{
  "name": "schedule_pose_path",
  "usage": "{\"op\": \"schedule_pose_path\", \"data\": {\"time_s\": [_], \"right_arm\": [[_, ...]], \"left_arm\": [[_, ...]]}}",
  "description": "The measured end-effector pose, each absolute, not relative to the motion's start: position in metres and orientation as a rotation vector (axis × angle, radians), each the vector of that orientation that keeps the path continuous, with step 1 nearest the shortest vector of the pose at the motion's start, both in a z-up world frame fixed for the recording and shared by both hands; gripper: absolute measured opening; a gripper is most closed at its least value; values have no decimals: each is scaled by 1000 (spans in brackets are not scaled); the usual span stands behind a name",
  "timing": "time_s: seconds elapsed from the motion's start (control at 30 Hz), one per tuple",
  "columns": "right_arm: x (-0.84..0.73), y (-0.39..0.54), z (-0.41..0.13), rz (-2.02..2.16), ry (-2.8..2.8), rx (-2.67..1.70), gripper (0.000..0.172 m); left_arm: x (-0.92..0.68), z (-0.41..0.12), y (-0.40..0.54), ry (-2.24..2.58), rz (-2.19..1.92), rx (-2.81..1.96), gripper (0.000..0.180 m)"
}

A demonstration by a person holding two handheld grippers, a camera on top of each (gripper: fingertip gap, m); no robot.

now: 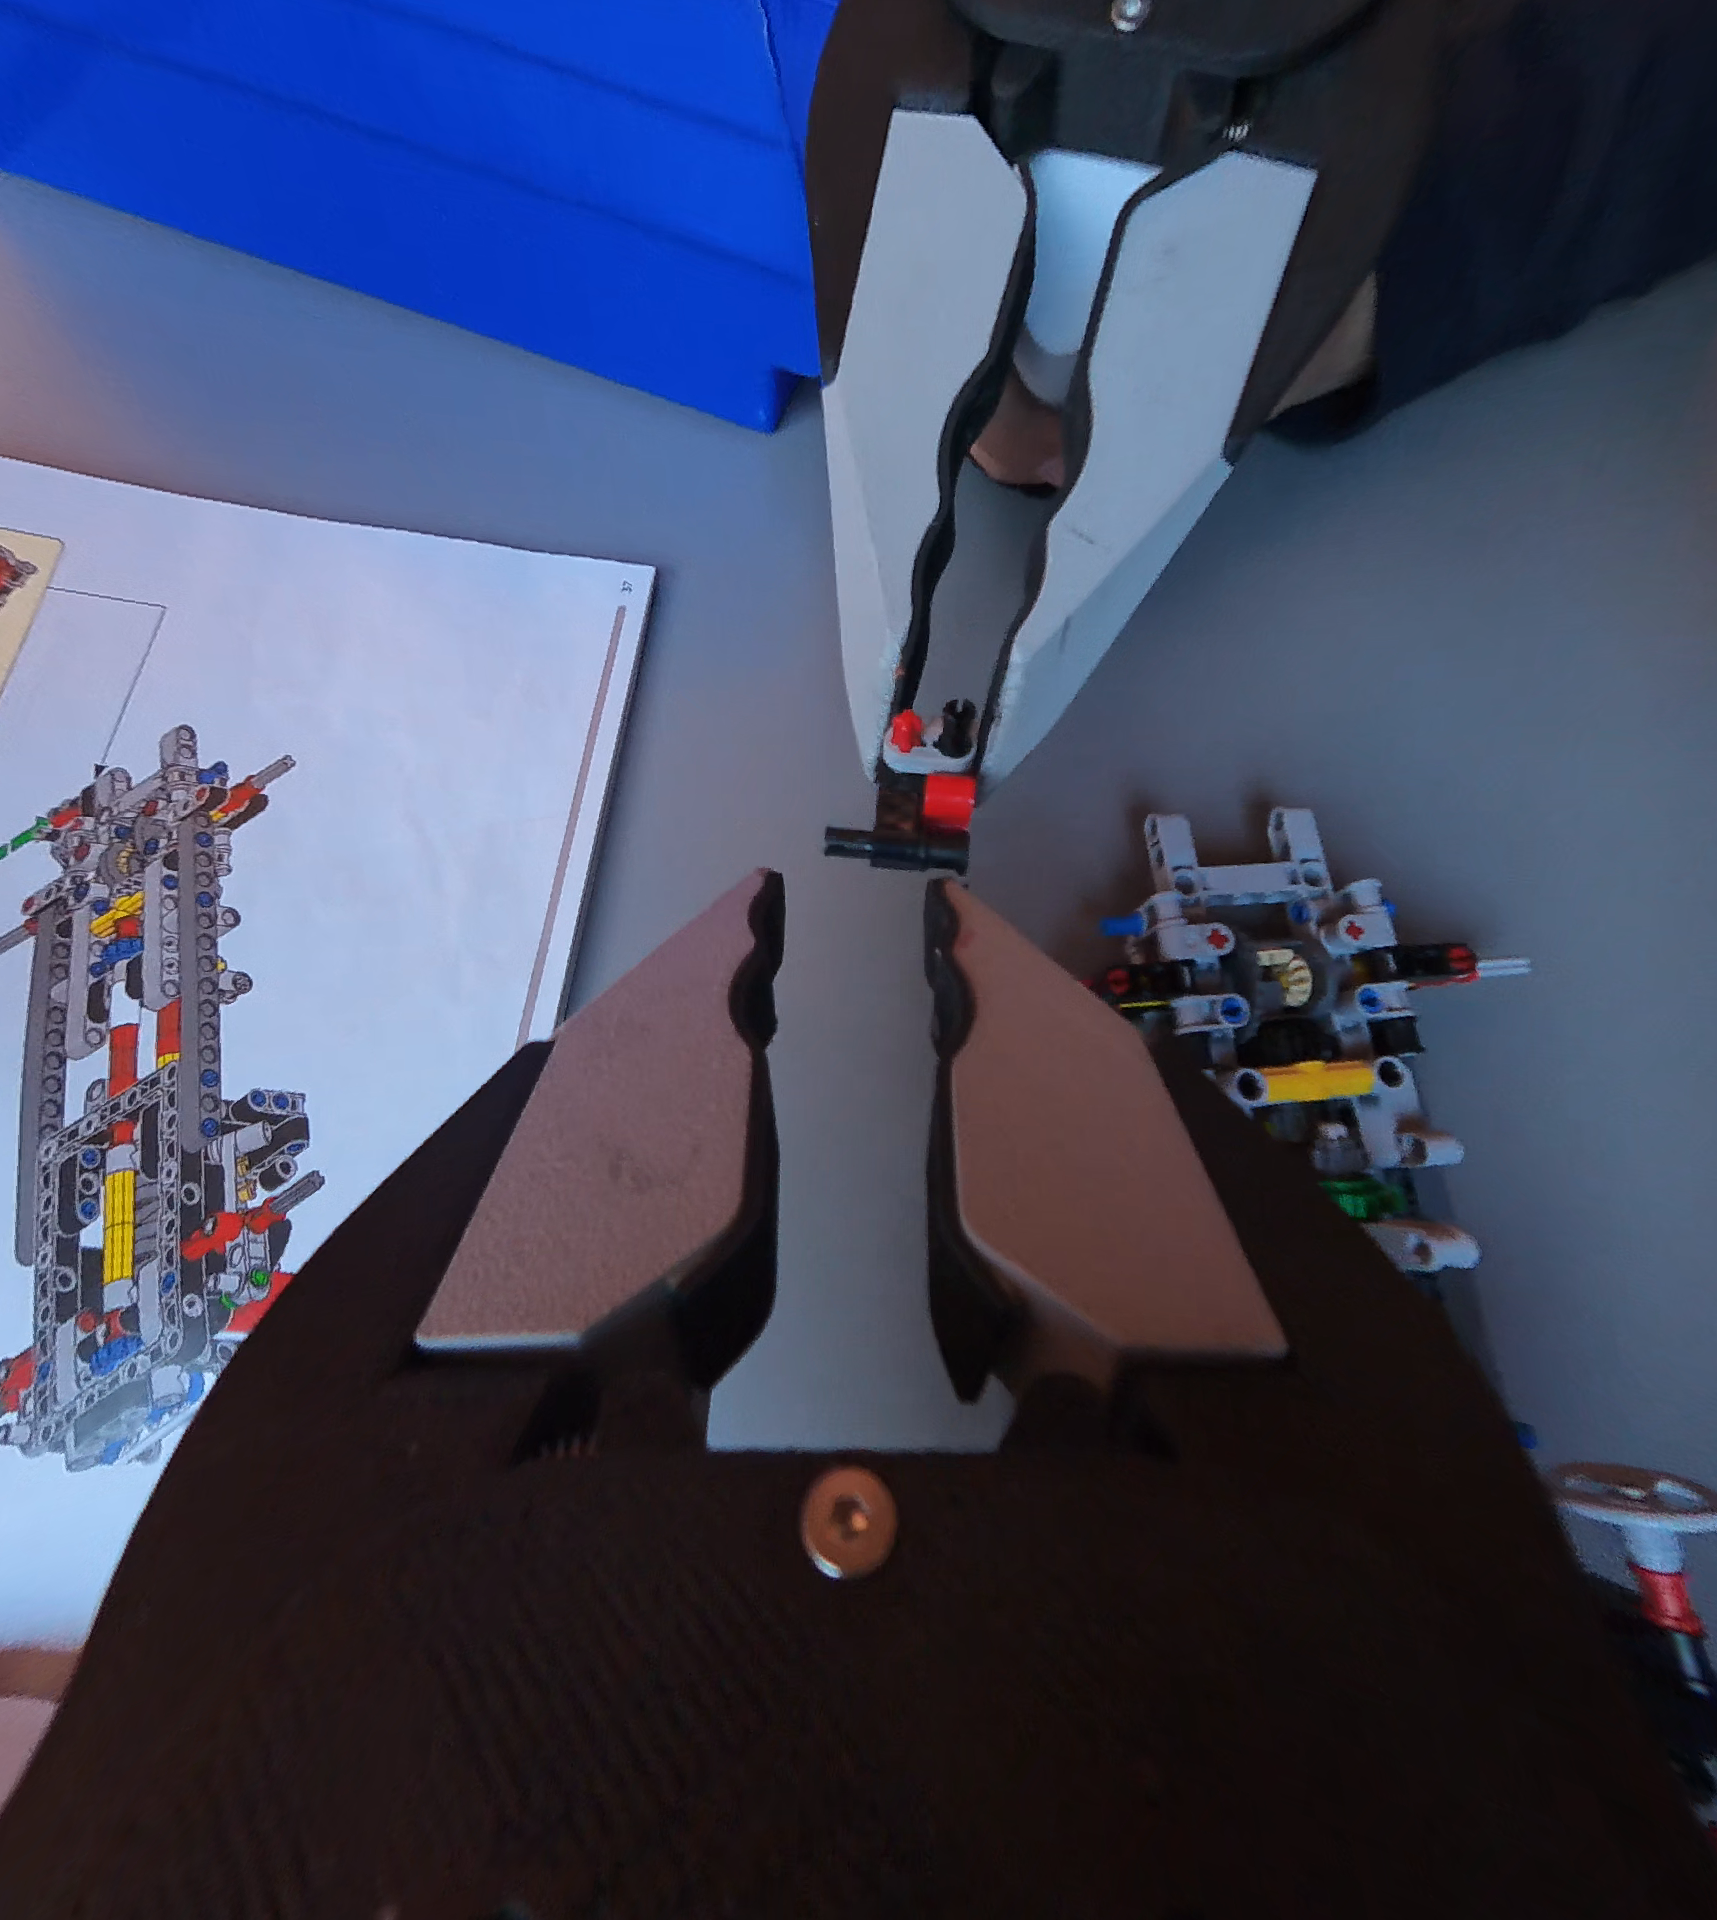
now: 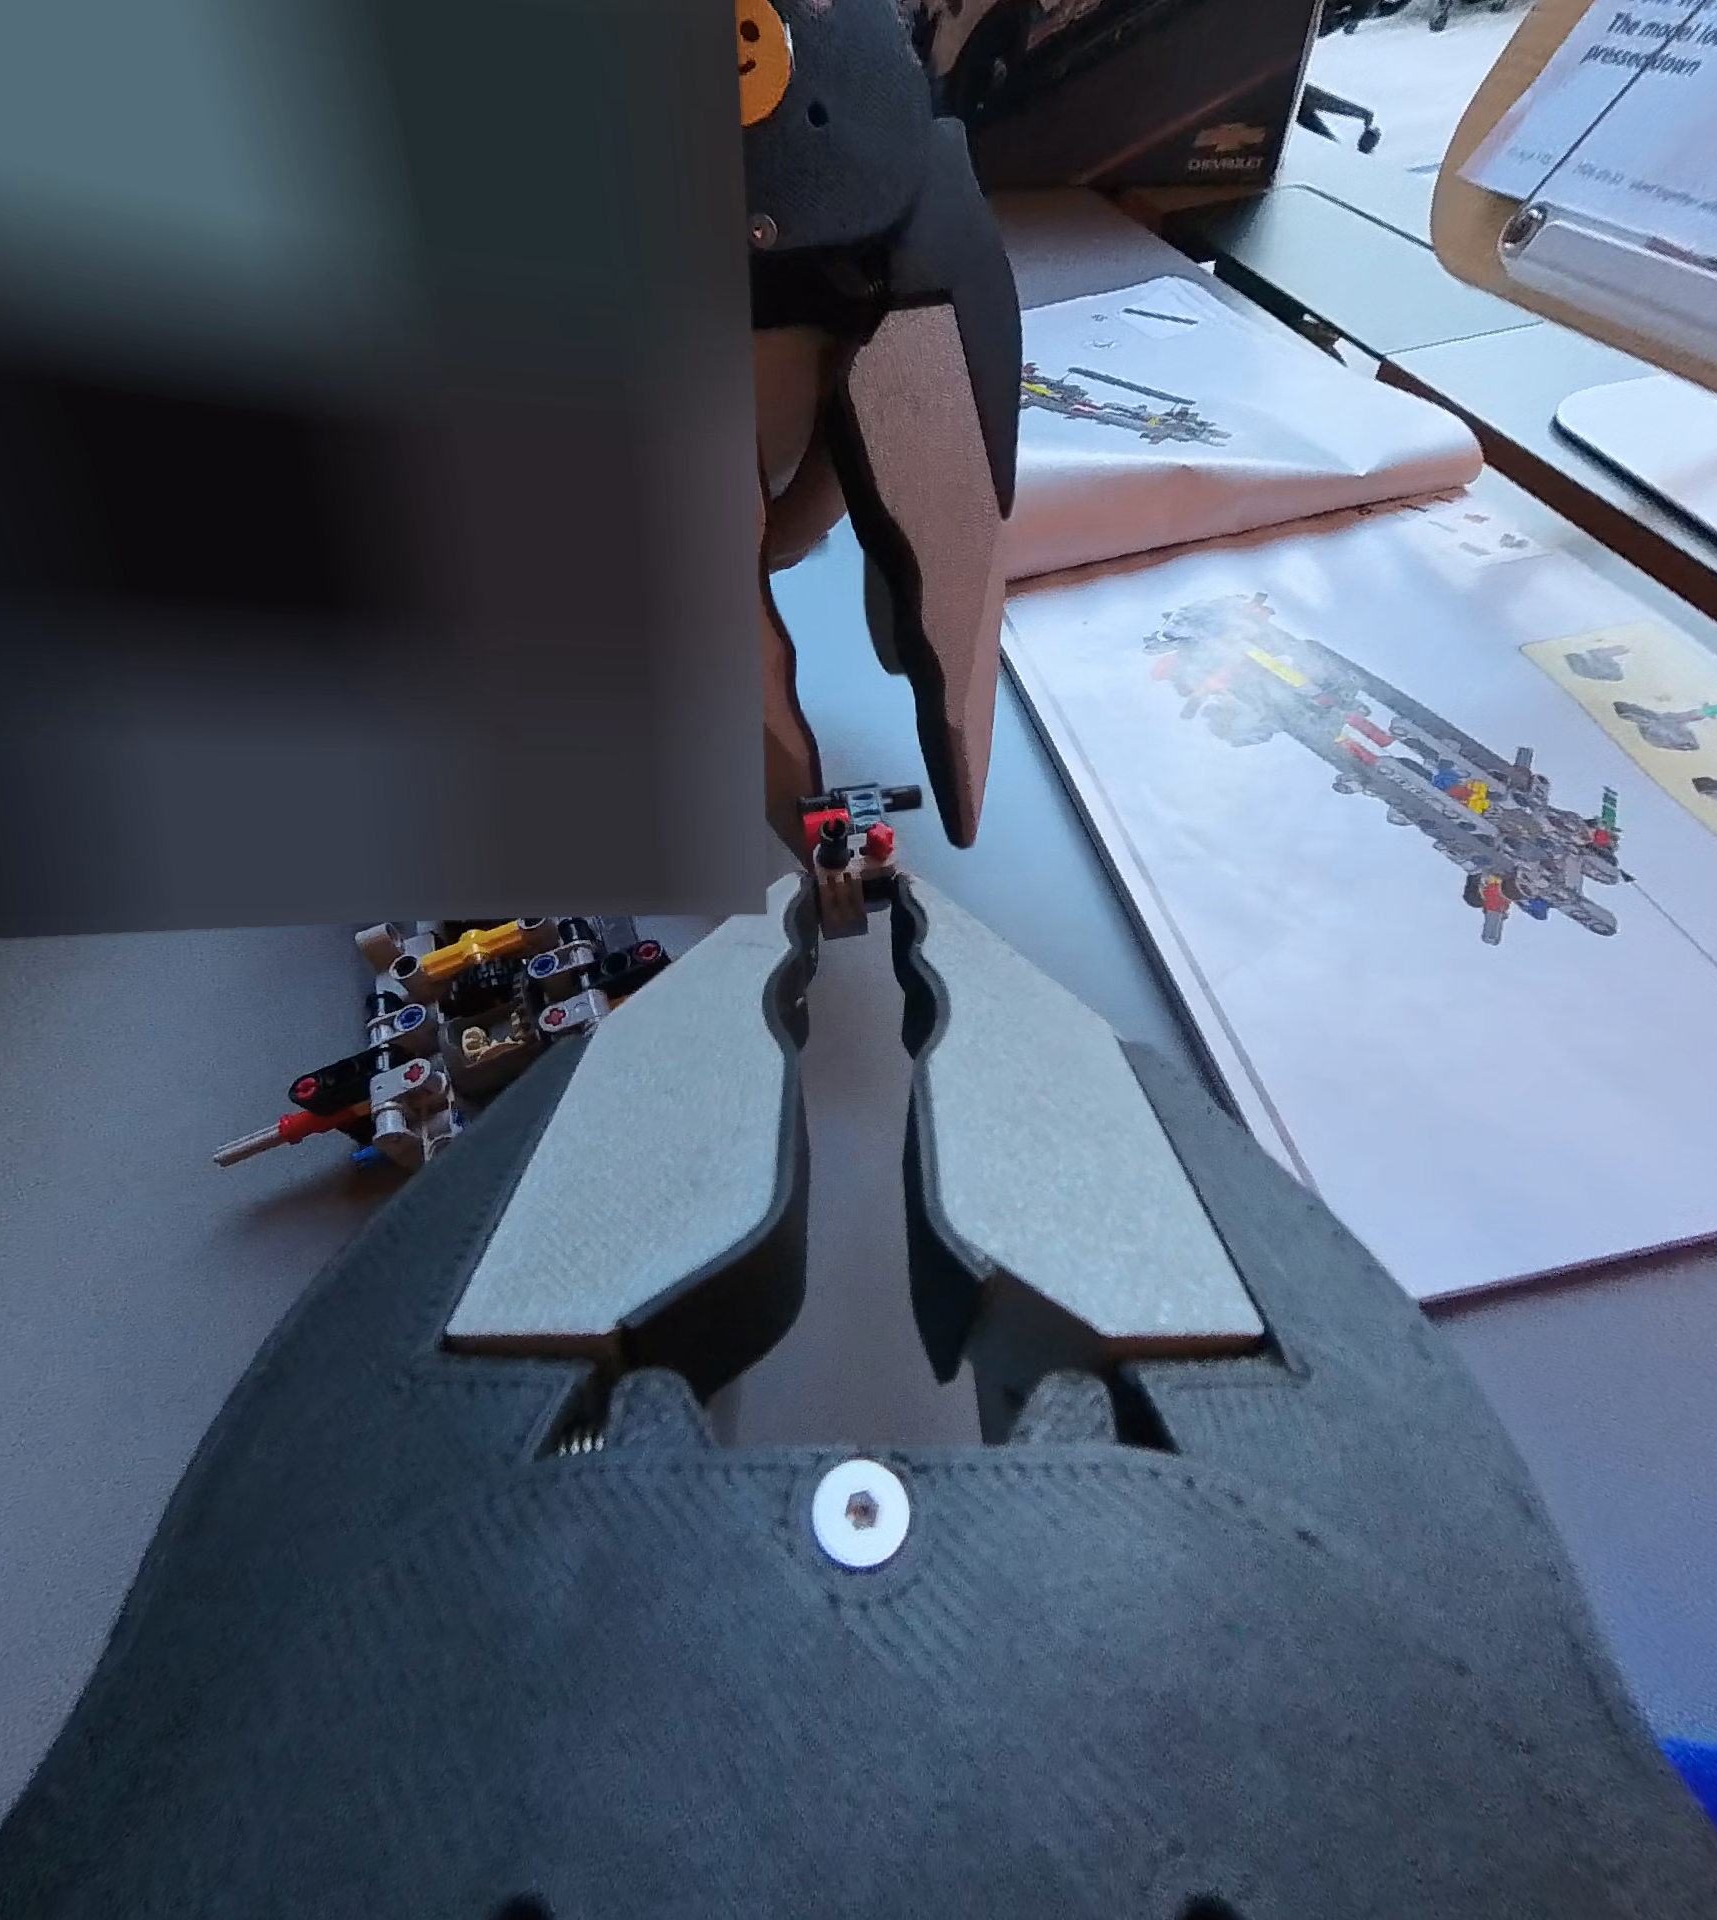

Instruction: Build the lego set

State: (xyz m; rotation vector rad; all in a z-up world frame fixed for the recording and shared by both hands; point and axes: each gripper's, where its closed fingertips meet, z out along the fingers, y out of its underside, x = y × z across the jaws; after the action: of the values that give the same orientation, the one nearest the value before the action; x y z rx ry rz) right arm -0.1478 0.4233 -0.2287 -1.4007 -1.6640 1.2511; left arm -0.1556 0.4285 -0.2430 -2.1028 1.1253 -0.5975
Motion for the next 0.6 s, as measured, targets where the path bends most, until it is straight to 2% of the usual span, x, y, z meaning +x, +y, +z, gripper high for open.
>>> {"op": "schedule_pose_path", "data": {"time_s": [0.33, 0.6], "right_arm": [[-149, 420, -230, 1309, -1667, -1426, 11], [-147, 429, -232, 1302, -1622, -1491, 11]], "left_arm": [[-146, -259, 420, 1195, -623, -2123, 15], [-157, -257, 428, 1155, -578, -2135, 21]]}}
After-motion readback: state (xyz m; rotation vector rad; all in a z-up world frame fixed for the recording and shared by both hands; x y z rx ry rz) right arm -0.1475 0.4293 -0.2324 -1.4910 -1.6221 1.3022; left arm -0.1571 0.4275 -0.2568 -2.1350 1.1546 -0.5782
